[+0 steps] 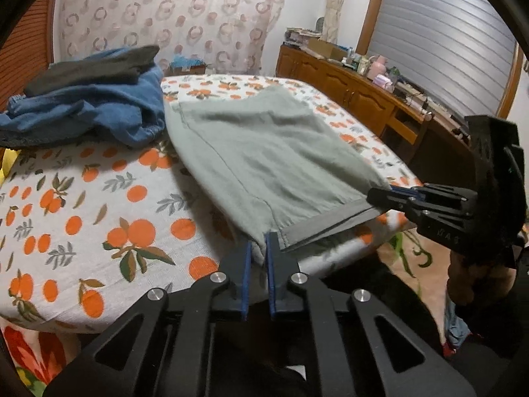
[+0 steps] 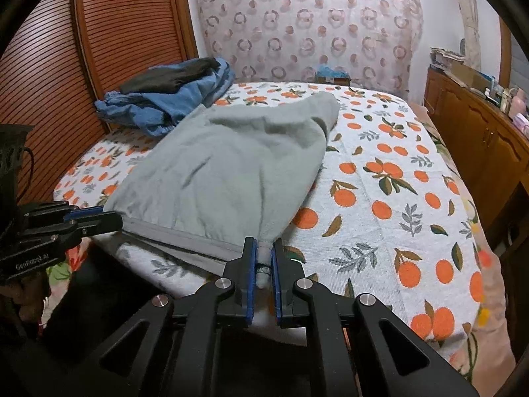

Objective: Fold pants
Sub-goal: 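Grasp the pant leg end with the right gripper and lift it, then fold the pant leg over toward the waistband with the right gripper and release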

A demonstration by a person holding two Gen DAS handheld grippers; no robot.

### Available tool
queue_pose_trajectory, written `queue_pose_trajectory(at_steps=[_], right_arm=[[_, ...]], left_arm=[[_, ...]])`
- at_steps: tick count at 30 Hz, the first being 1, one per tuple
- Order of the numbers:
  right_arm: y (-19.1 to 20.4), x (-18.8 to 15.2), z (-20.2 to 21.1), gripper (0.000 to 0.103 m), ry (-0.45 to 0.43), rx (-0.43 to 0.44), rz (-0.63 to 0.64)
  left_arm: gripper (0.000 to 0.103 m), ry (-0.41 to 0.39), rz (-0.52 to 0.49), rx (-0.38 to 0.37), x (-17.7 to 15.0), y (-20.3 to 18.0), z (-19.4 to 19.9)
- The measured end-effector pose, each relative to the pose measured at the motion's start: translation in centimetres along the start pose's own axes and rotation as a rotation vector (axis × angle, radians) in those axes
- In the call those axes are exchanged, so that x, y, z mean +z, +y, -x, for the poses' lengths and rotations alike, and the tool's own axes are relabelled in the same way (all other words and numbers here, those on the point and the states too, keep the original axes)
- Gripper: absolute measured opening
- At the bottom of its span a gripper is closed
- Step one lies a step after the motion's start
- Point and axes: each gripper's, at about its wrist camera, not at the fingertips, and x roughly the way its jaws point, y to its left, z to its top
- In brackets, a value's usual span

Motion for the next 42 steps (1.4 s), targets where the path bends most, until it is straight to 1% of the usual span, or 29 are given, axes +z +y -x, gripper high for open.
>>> queue_pose_trajectory(at_steps=[3,8,11,14,19,26,29,32,36,42], right_arm=[[0.0,-0.3,2.0,0.007,-0.008,0.036,-0.017],[0.8,-1.0,5.3,0.007,-0.008,0.079,-0.006],[0.6,-0.4,6.3,0.007,-0.02,0.095,-0.012],[-0.1,1.2,6.1,0.007,-0.038,0.078,-0.011],[-1.4,4.3,4.4,0.007,-0.06,0.063,-0.023],[-2.8,8.0,-0.6,0.007,-0.024,0.063,-0.027],[-3.2,9.1,-3.2,0.007,-0.008,0.069,-0.039],[-3.7,10.1,-4.8,0.007,0.001,0.076,-0.056],[-4.8,11.2,-6.2,0.007,0.007,0.095,-0.082],[-5.7,12.6,-8.3,0.007,0.002,0.097,-0.088]], left_arm=[[0.008,-0.006,-0.006,-0.017,0.0,-0.5,1.9],[0.008,-0.016,-0.005,-0.052,0.4,-0.7,4.4],[0.008,-0.026,-0.011,-0.052,1.7,-0.5,4.2],[0.008,-0.034,-0.024,-0.041,3.3,-0.3,3.1],[0.008,-0.039,-0.032,-0.021,6.1,1.0,0.0],[0.008,0.001,0.013,-0.018,9.2,4.1,-4.5],[0.008,0.005,0.012,-0.009,10.4,4.8,-5.6],[0.008,0.008,0.01,-0.01,11.5,5.3,-6.4],[0.008,0.003,0.006,-0.009,12.7,5.7,-7.2],[0.01,0.004,0.012,0.021,14.1,6.6,-9.0]])
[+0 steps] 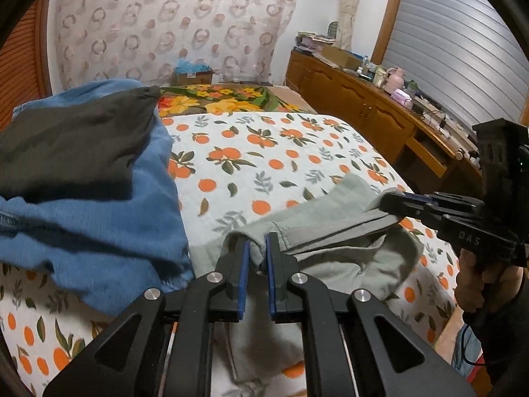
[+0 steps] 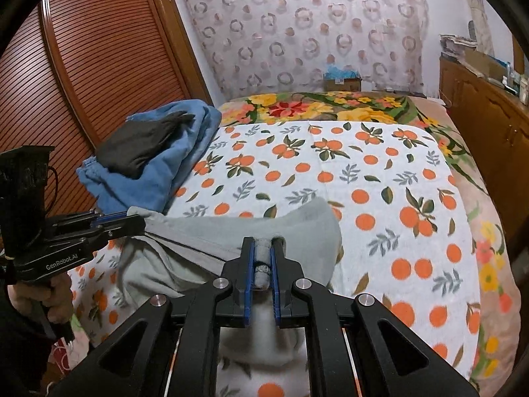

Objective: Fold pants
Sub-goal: 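Fold the pant leg over toward the waistband with the right gripper and release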

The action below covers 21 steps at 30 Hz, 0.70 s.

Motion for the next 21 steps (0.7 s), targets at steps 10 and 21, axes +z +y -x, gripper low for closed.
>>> queue_pose_trajectory(at_steps=[10,21], right_arm=[[-1.4,0.9,-1.5,0.03,-0.037,-0.053,-0.008],[-1.2,-0.9,0.1,0.034,-0.031,-0.033,0.021]], left_arm=[[0.034,-0.029,-0.002,0.037,0.4,1.4,0.1],[0.049,-0.02,-0.047,-0.012,-1.5,0.0,0.4]])
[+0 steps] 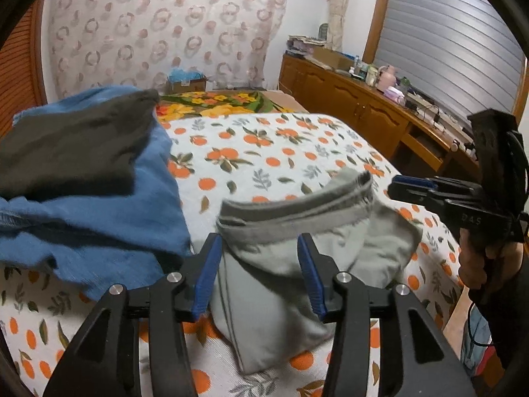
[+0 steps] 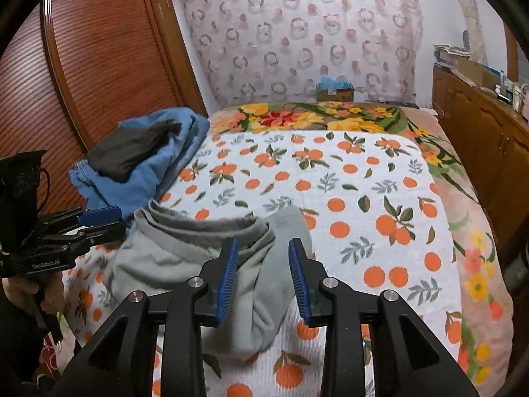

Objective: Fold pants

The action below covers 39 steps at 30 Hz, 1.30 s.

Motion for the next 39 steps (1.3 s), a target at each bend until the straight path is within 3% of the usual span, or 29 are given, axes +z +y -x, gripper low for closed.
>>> queue_pose_trajectory(at_steps=[13,14,15,17,20,25,27,32,39], right_arm=[[0.2,2.7,-5.1,0.036,0.089,0.048,0.088],[0.3,2.9,-5.4,0.035,0.088,0.044,0.097],[0.3,3.0,-5.6,0.023,0.092,0.044,0.101],[0.4,3.2,-6.4,0.009,0.116,0.053,0.105],[-0.4,3.2,-6.2,0.007,0.09,0.016,0.076],[-1.4,3.3,-5.0,0.008,0.026,-0.031,0.005],[-1.4,3.1,-4.7,0.013,0.028,-0.064,0.007],[-1.5,1.0,-2.2,0.021,0.03,-0.021,-0.014],[0.1,-2.1,0.0,0.033,0.048,-0.024,0.007]], left_arm=[[0.049,0.047,0.009,0.016,-1.2,0.0,-1.3],[0.049,0.047,0.011,0.016,-1.2,0.1,-1.3],[0.049,0.046,0.011,0.016,-1.2,0.2,-1.4],[0.049,0.047,0.01,0.018,-1.0,0.3,-1.5],[0.049,0.05,-0.002,0.025,-0.7,0.3,-1.8],[0.049,0.05,-0.004,0.028,-0.4,0.3,-2.2],[0.049,0.05,-0.006,0.028,-0.5,0.3,-2.3],[0.049,0.044,0.02,0.015,-1.2,0.5,-1.4],[0.049,0.057,0.039,0.008,-3.4,0.2,-0.4]])
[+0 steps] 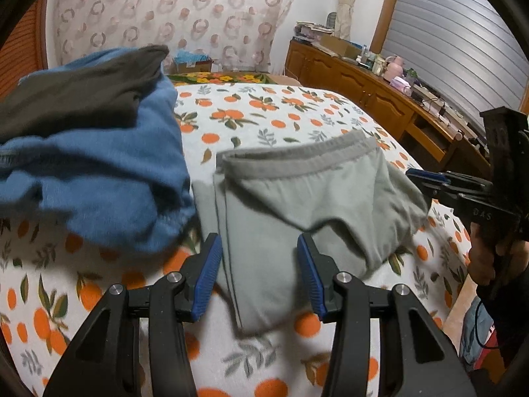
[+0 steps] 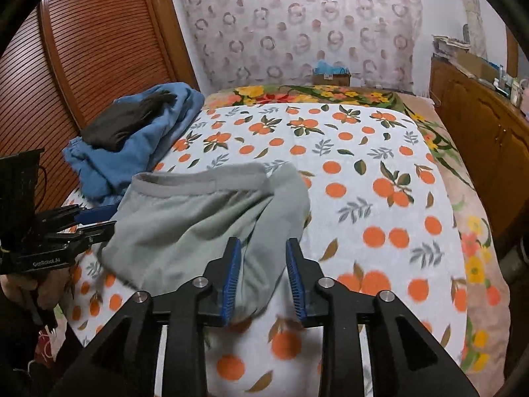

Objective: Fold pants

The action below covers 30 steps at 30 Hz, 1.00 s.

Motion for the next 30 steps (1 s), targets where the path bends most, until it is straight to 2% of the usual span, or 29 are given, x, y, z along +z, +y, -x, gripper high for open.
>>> queue_pose_trajectory(at_steps=[5,13,16,21,23,25,26,27,29,30], right_arm=[[0.1,-0.7,1.4,0.039,-0.02,0.028,-0.018],[0.8,-1.3,2.1,0.041,-0.037,0.028,-0.008],[1.3,-1.5,2.7,0.046,-0.043,0.054,-0.003],[2.0,-1.8,2.0,0.047,-0.012,0.027,0.024],[2.0,-1.8,1.3,0.047,0.011,0.001,0.031],[1.9,-1.9,0.9,0.047,0.02,0.004,0.028],[1.9,-1.8,0.8,0.046,0.022,0.004,0.025],[1.9,-1.8,0.8,0.036,0.023,0.006,0.021],[1.6,-1.8,1.0,0.024,0.023,0.019,0.007],[1.5,-1.8,1.1,0.014,0.021,0.02,0.0]], left_arm=[[0.049,0.001,-0.002,-0.001,-1.0,-0.4,0.5],[0.049,0.013,-0.007,0.003,-1.6,-0.4,0.3],[0.049,0.014,-0.003,0.004,-1.7,-0.2,0.2],[0.049,-0.001,0.003,0.01,-1.8,-0.2,0.3],[0.045,-0.002,-0.008,0.016,-1.9,-0.3,0.4],[0.037,0.01,-0.012,0.013,-2.0,-0.4,0.3],[0.03,0.006,-0.019,0.006,-2.0,-0.5,0.4],[0.025,0.005,-0.025,-0.001,-2.1,-0.6,0.5],[0.016,0.004,-0.036,0.004,-2.1,-0.8,0.4],[0.013,0.0,-0.044,0.01,-2.2,-0.8,0.5]])
